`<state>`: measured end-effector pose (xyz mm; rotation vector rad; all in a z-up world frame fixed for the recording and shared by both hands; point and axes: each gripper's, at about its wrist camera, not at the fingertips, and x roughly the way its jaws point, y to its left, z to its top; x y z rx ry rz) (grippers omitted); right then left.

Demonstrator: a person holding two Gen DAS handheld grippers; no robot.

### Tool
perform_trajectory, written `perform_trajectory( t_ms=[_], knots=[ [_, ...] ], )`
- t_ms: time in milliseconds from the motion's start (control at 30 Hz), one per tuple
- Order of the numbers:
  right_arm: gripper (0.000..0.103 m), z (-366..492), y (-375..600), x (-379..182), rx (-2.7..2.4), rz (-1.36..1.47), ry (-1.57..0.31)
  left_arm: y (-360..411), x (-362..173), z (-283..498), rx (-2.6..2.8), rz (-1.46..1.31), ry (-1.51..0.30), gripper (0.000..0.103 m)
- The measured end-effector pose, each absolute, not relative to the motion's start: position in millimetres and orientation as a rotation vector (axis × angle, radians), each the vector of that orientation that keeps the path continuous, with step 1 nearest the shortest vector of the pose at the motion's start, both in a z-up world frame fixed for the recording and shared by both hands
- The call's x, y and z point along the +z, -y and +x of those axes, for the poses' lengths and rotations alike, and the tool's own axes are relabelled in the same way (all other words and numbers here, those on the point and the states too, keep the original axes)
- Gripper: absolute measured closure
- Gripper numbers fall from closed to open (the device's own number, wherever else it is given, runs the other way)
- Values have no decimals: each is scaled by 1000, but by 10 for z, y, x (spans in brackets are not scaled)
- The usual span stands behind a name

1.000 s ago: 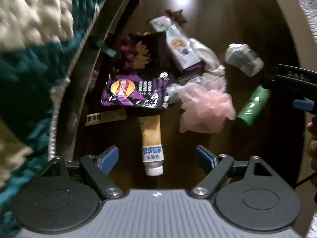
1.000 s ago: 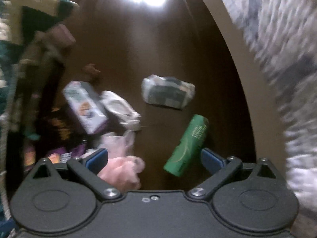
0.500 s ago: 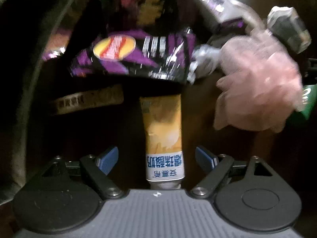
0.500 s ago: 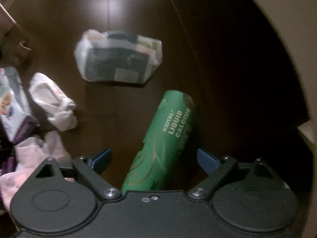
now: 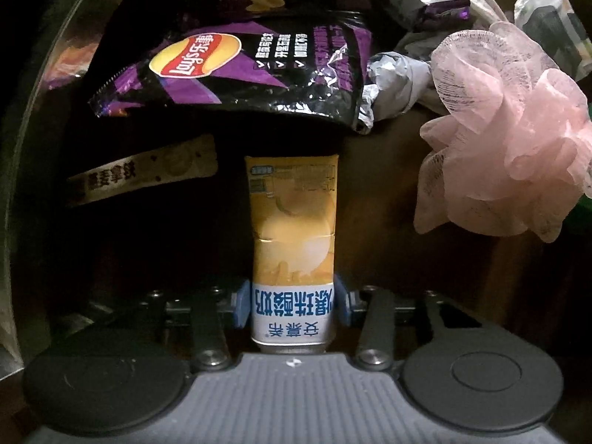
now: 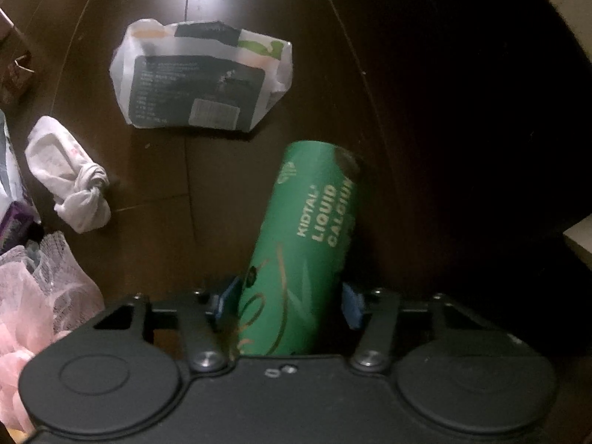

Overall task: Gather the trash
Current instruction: 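Grasp the yellow drink carton with the left tool while the right tool grasps the green tube, then carry the yellow carton and green tube over the green bin with both tools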

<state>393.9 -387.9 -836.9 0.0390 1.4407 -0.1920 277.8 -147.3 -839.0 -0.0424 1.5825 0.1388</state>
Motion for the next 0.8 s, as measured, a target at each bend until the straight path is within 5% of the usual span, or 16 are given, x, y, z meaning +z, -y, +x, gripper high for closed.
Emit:
perform_trajectory(
  t_ms=[400,800],
  knots=[
    [55,3703,3803,-7751,-152,30,-1425,1614,-7836,2837,127,-32,-1609,60],
    [55,3210,3511,-6039,19,55,-1436,1454,-6158,2675,97,-58,-1567,60]
  ],
)
